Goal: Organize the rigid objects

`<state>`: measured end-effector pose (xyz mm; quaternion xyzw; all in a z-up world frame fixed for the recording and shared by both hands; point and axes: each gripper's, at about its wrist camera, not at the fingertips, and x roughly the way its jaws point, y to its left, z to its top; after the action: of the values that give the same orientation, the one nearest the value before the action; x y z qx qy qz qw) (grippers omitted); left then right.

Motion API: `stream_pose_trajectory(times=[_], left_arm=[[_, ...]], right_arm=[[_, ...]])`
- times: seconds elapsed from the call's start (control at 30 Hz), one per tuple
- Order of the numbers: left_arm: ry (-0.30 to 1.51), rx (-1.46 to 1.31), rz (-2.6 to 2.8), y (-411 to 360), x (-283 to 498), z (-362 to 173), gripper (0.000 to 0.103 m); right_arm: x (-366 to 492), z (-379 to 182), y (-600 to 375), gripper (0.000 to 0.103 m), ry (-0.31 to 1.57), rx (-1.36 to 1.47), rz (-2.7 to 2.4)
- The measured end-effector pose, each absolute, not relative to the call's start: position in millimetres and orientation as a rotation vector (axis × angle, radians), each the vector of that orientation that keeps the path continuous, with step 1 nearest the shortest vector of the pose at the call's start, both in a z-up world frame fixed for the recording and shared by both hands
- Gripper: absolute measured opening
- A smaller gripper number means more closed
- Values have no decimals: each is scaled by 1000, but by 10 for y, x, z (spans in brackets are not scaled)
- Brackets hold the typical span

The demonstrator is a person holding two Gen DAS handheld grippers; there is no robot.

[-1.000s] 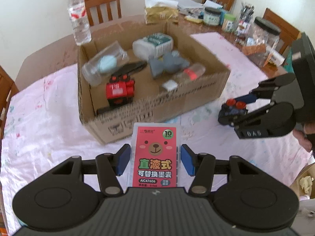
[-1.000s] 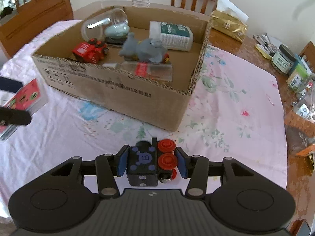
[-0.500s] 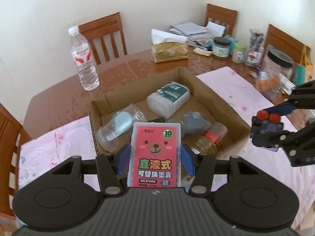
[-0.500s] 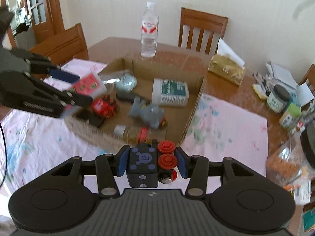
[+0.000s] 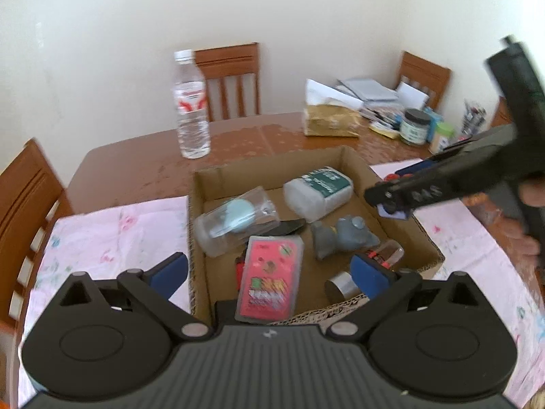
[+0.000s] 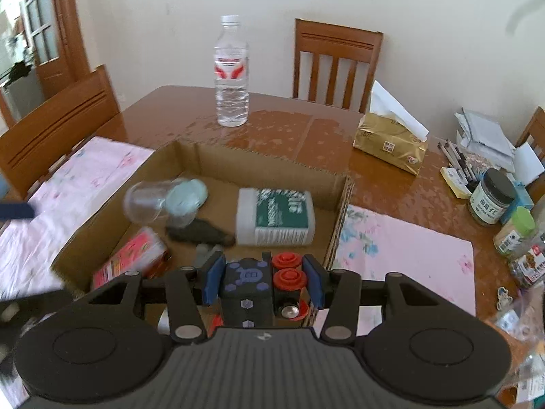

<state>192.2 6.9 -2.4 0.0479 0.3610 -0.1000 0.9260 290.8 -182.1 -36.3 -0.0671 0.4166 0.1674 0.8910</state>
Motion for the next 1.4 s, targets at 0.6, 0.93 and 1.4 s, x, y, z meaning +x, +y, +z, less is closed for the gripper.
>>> stream_pose_trajectory(times=[0.6,0.93,1.4], left_arm=[[844,35,-18,247,1906,204,102],[918,38,-4,171,1910,317,102],[918,46,-4,146,1893,374,102]], right_arm=[[2677,-8,-1727,103,993,-50,193],[2196,64,-1675,103,1051,-17,95],[2063,193,-1673,103,1022,-10,61]])
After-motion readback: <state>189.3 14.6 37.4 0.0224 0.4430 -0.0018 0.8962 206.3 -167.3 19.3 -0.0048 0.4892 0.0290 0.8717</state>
